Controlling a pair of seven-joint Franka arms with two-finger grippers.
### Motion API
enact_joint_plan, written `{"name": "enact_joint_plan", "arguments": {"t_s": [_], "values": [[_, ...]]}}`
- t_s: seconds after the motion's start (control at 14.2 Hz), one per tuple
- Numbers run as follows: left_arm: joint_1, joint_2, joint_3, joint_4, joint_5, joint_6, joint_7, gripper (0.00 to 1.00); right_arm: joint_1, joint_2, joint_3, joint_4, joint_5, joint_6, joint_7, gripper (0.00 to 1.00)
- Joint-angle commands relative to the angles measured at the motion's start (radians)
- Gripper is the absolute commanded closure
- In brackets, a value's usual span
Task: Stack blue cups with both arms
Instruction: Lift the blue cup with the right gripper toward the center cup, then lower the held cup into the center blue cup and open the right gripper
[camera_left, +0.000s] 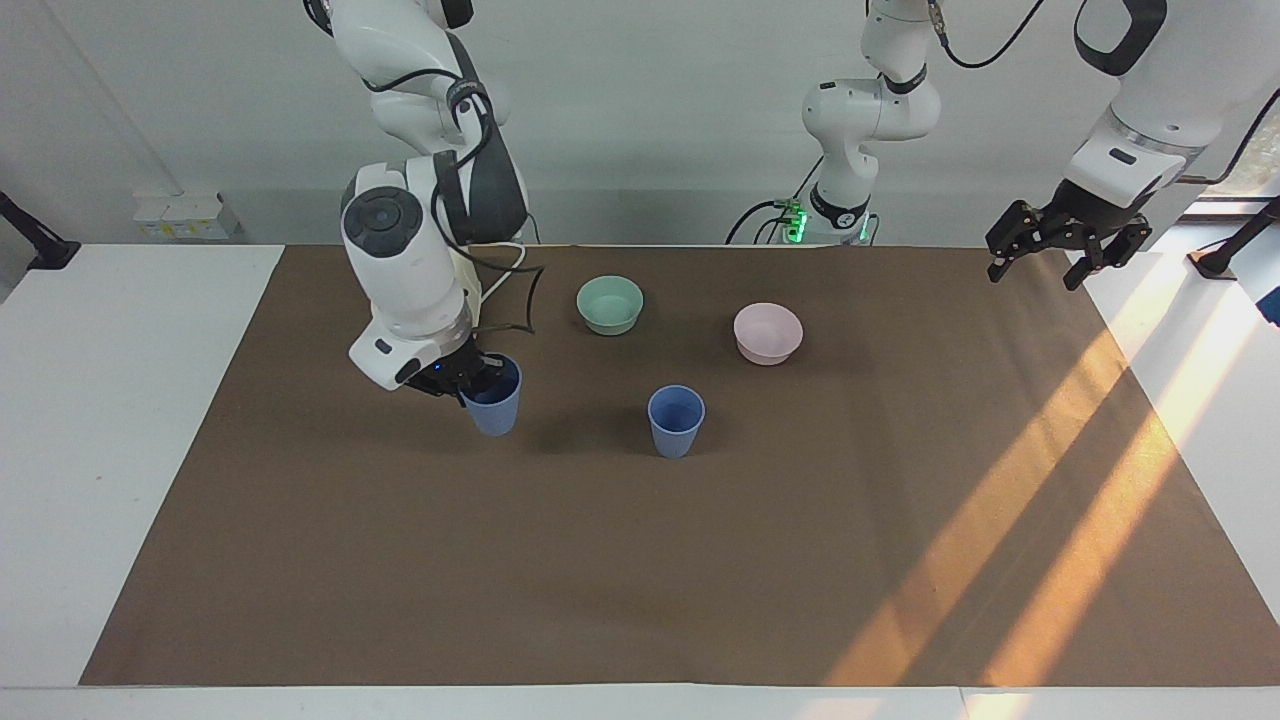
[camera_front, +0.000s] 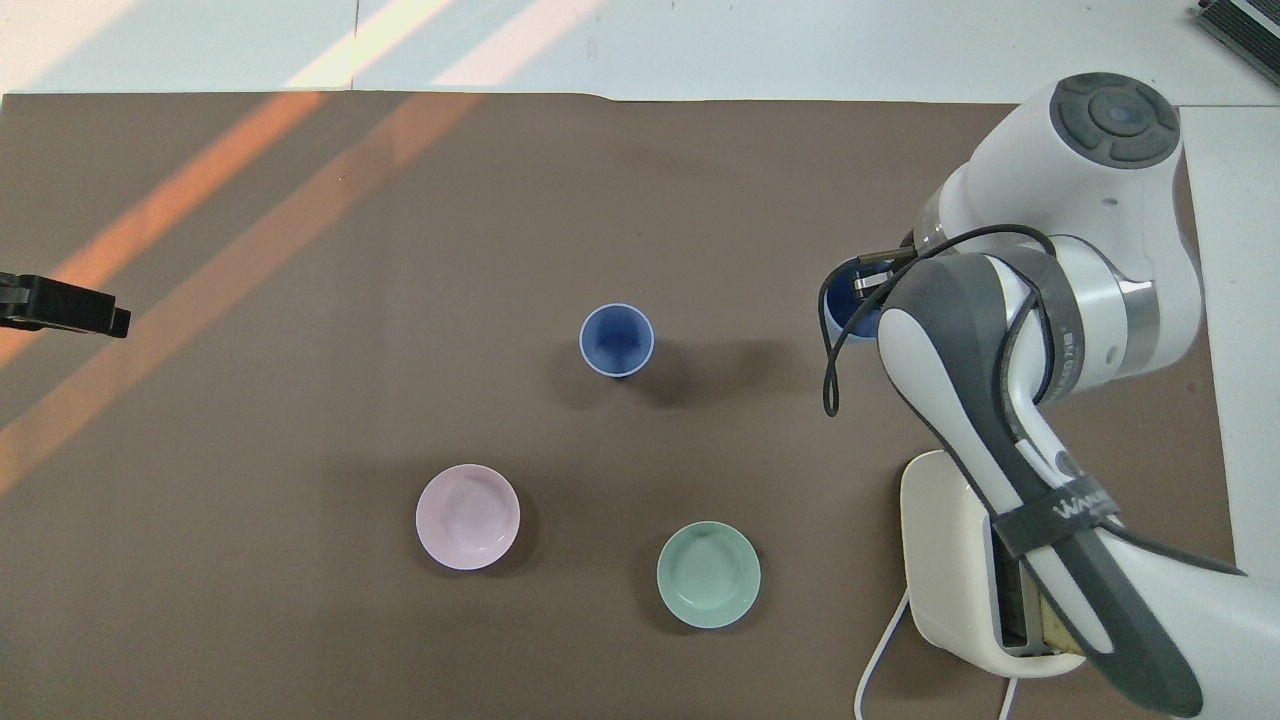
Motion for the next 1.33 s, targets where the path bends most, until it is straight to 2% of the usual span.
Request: {"name": "enact_joint_plan", "arguments": {"t_s": [0.0, 0.14, 0.28, 0.35, 0.49, 0.84, 1.26], "values": [[0.018, -0.017, -0.015, -0.008, 0.014, -0.010, -0.004, 0.00, 0.040, 0.089, 0.054, 0.200, 0.005, -0.084, 0.092, 1.00], [0.018, -0.017, -0.014, -0.008, 0.014, -0.010, -0.004, 0.00, 0.069, 0.123, 0.107, 0.264, 0.007, -0.067, 0.248, 1.00], [0.018, -0.017, -0.015, -0.008, 0.014, -0.010, -0.004, 0.00, 0.080, 0.152, 0.181, 0.312, 0.004, -0.046, 0.310, 1.00], [0.018, -0.017, -0.015, -0.008, 0.014, -0.010, -0.004, 0.00, 0.107, 0.169, 0.190, 0.324, 0.004, -0.029, 0.342, 1.00], [0.018, -0.017, -0.015, -0.008, 0.014, -0.010, -0.004, 0.00, 0.155, 0.180, 0.189, 0.318, -0.001, 0.010, 0.388, 1.00], [0.016, -0.017, -0.015, -0.008, 0.014, -0.010, -0.004, 0.00, 0.155, 0.212, 0.189, 0.269, -0.010, 0.074, 0.390, 1.00], [0.016, -0.017, -0.015, -0.008, 0.014, -0.010, -0.004, 0.00, 0.149, 0.210, 0.187, 0.185, -0.011, 0.123, 0.387, 1.00]]}}
